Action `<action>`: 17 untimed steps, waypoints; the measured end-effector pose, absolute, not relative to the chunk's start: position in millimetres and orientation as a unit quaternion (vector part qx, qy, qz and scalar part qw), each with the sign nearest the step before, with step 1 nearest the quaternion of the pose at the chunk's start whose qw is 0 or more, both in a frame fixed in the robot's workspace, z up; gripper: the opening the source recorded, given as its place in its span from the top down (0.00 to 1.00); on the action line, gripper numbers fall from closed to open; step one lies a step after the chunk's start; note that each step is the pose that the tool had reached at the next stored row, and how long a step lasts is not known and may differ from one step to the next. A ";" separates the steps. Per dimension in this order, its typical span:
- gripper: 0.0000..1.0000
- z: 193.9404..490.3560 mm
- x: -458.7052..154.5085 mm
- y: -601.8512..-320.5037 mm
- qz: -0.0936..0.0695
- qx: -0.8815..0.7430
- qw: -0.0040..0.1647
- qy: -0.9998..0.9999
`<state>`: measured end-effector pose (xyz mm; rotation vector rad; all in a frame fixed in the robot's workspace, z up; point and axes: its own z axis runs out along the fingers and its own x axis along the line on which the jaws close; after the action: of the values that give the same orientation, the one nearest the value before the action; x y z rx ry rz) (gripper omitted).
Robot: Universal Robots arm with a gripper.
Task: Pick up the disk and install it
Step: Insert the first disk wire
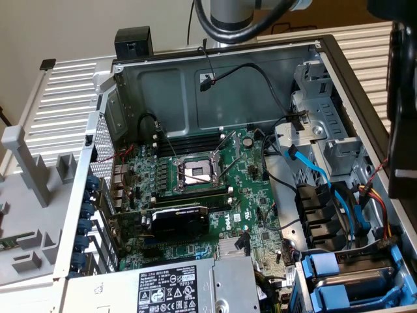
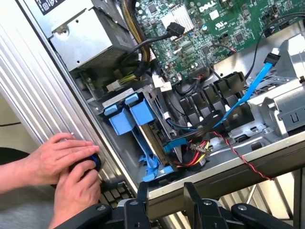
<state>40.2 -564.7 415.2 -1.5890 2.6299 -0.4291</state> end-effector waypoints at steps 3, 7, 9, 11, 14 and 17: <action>0.57 415.2 36.2 -564.8 -0.141 -0.517 0.019 0.844; 0.57 415.2 33.8 -564.8 -0.145 -0.525 0.018 0.838; 0.57 415.2 33.7 -564.8 -0.145 -0.532 0.018 0.834; 0.57 415.3 33.7 -564.7 -0.146 -0.541 0.019 0.828; 0.57 414.9 33.6 -564.8 -0.145 -0.556 0.019 0.818; 0.57 414.4 33.6 -564.8 -0.144 -0.575 0.019 0.805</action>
<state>33.6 -564.8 414.4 -1.7837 2.5004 -0.4461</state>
